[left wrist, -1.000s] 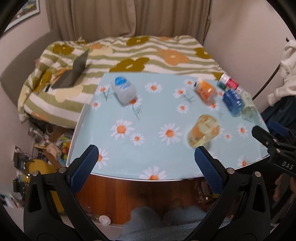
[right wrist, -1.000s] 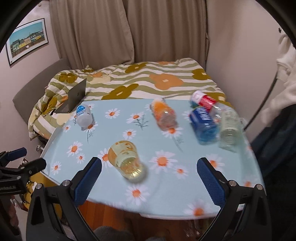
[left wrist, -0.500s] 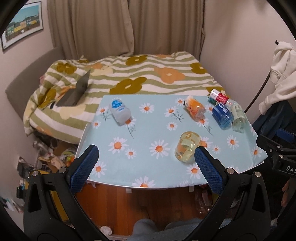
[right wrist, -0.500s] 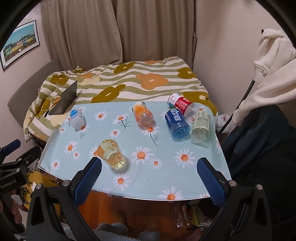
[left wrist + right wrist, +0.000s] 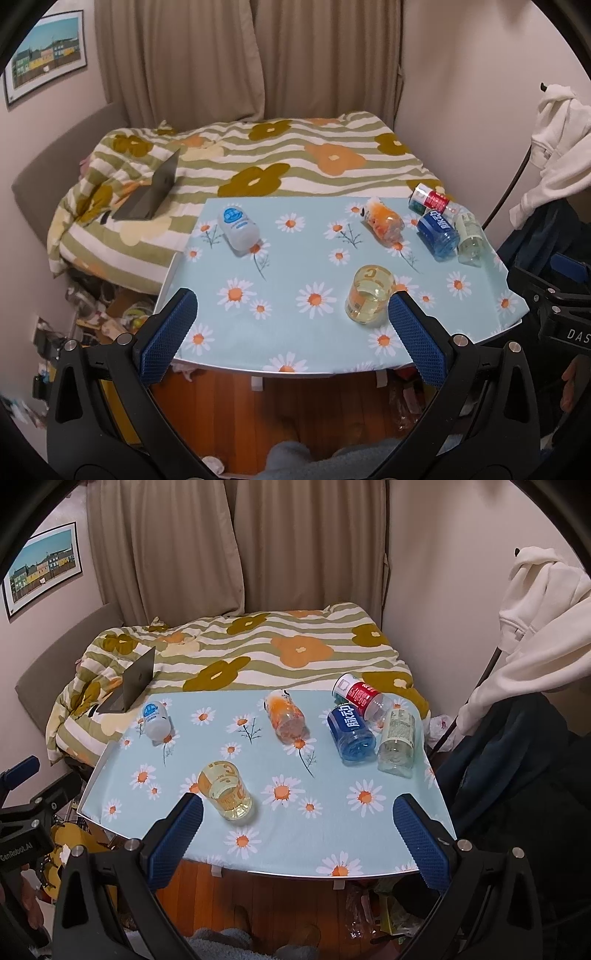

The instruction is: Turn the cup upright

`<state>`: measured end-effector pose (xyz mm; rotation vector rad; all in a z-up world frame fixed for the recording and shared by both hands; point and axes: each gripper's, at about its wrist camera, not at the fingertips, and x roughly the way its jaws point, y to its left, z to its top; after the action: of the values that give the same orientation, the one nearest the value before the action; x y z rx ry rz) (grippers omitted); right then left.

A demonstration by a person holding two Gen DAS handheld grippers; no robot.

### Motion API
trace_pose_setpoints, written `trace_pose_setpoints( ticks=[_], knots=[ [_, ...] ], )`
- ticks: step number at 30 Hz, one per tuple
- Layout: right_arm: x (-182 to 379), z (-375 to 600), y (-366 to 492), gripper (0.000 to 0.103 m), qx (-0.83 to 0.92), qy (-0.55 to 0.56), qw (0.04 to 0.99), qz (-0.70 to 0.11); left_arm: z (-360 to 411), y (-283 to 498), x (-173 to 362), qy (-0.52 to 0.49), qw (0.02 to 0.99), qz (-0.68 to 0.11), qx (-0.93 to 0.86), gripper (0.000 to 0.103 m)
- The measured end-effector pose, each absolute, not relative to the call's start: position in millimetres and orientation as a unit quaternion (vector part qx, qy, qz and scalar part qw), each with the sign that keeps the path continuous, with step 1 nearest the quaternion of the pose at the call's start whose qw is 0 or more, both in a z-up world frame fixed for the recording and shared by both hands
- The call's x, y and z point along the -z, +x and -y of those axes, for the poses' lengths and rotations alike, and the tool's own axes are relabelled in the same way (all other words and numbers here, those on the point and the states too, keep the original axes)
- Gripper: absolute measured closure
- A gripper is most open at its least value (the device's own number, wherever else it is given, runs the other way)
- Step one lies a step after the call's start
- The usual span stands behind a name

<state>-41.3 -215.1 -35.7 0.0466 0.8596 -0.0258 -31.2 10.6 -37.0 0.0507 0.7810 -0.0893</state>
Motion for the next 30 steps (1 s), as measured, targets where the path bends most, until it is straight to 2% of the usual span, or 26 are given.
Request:
trace_pose_setpoints(
  ticks=[30],
  knots=[
    [28.4, 211.2, -42.6, 0.0, 0.016, 0.025, 0.914, -0.405, -7.9, -32.3, 29.4, 0.028, 0.929, -0.365, 0.05, 0.0]
  ],
)
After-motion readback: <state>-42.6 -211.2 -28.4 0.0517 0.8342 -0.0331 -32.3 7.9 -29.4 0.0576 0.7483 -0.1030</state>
